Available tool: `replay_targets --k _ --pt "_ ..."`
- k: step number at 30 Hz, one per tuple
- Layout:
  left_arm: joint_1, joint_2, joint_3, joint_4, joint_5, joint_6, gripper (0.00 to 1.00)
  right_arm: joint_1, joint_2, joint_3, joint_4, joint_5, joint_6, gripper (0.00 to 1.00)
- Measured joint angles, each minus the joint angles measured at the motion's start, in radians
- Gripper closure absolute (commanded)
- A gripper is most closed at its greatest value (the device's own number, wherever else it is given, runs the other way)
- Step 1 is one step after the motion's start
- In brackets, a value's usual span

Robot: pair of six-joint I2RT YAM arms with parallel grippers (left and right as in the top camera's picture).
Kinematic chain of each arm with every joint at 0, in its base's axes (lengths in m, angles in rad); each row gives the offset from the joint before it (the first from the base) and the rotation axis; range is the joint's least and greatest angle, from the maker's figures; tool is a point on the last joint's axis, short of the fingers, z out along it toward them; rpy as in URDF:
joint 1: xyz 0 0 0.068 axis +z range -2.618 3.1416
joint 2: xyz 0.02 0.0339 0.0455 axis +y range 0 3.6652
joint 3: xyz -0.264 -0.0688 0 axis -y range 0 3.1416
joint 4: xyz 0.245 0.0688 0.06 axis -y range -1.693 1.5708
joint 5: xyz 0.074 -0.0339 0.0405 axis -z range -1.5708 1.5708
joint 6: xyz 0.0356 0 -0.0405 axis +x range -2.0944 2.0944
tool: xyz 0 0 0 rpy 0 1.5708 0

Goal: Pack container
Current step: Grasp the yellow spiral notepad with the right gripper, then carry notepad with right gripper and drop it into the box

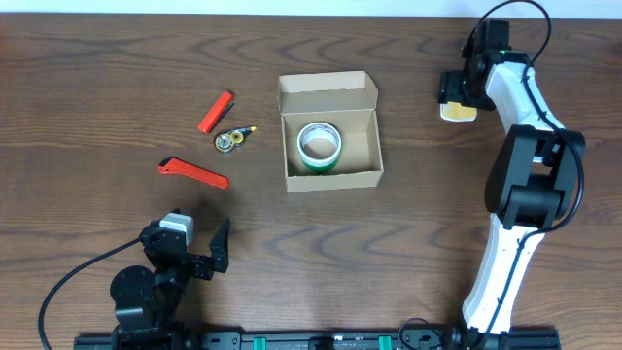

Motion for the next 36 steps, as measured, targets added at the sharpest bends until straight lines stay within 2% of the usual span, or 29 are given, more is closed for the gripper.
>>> replay_targets --k 7,17,23,36 --pt "0.000 0.000 0.000 0.000 0.000 0.000 0.05 0.000 -0.063 0.101 -0.074 -0.071 0.000 0.32" --pt "0.000 0.000 0.000 0.000 0.000 0.000 0.04 0.051 -0.315 0.143 -0.120 -0.195 0.001 0.32" --pt "0.000 0.000 0.000 0.000 0.000 0.000 0.05 0.183 -0.372 0.147 -0.178 -0.222 0.018 0.33" --pt "0.000 0.000 0.000 0.000 0.000 0.000 0.05 0.543 -0.322 0.147 -0.287 -0.150 0.142 0.35"
